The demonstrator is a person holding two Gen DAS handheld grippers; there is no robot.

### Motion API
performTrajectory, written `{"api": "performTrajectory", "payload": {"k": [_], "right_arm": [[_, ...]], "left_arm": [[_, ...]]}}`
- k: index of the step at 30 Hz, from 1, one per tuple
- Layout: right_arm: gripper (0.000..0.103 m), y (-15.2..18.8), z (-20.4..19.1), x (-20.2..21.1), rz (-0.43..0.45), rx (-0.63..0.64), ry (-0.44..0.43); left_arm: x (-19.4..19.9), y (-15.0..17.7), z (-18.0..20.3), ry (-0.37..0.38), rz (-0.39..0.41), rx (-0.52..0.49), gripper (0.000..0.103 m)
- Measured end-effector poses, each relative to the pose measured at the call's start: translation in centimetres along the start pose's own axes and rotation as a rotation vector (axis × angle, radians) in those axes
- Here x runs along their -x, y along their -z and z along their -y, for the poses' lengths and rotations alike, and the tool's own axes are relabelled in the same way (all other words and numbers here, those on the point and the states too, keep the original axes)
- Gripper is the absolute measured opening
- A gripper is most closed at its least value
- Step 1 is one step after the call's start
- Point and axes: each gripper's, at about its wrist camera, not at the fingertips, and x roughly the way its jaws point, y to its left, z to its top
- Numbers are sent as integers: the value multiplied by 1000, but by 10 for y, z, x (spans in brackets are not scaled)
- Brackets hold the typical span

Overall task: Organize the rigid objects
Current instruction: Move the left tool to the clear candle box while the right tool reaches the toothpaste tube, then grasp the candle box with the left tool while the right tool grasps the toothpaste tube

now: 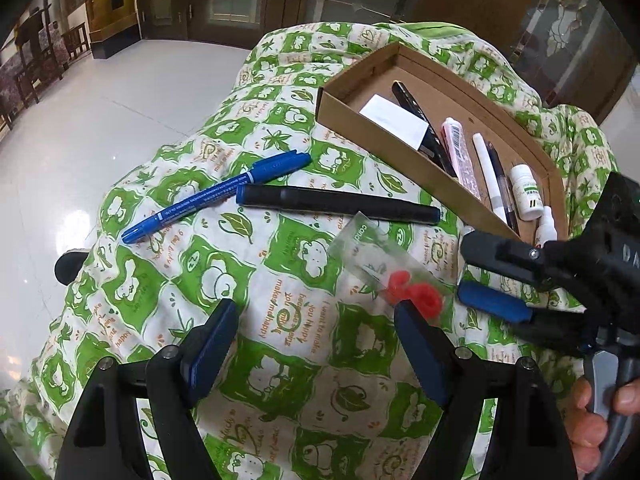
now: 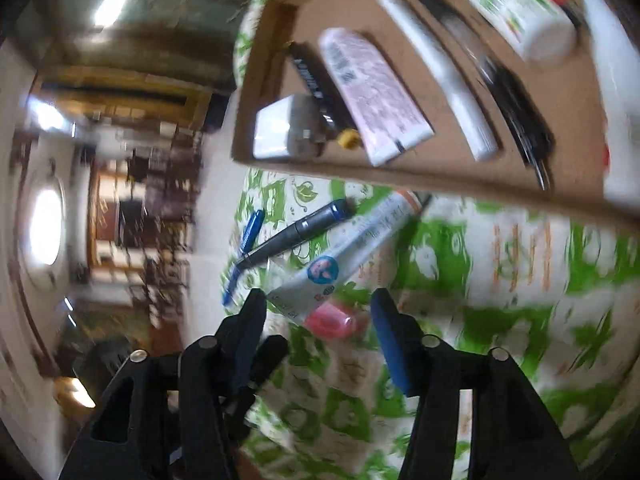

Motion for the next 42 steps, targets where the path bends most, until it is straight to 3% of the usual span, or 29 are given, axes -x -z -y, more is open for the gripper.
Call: {"api": "performTrajectory", "payload": {"k": [6, 11, 14, 16, 20, 24, 28, 36, 38, 40, 42], "right_arm": [[61, -2, 29, 18, 31, -163, -71], [60, -13, 37, 19, 60, -173, -29], [46, -24, 30, -4, 67, -147, -23], [28, -29, 32, -15, 58, -124, 11], [16, -22, 43, -8, 41, -129, 44], [16, -12, 47, 25, 55, -67, 109], [16, 2, 47, 40, 69, -41, 132], [16, 8, 55, 28, 41, -36, 167], [16, 9, 49, 26, 37, -27, 173], [16, 9, 49, 25, 34, -28, 172], [16, 8, 46, 21, 31, -25, 169]], "left_arm": [[-3, 0, -2, 2, -11, 9, 83], [-6, 1, 4, -1, -15, -6, 83], [-6, 2, 7, -6, -14, -24, 83], [-5, 2, 7, -2, -10, -26, 83], [-3, 0, 4, 32, -21, 2, 83], [-2, -5, 4, 84, -40, 73, 82], [-14, -16, 21, 82, -89, 126, 72], [-44, -30, 48, -68, -161, 178, 72], [-43, -30, 52, -93, -155, 152, 61], [-40, -29, 52, -93, -150, 112, 40], [-34, -28, 46, -59, -162, 82, 35]]}}
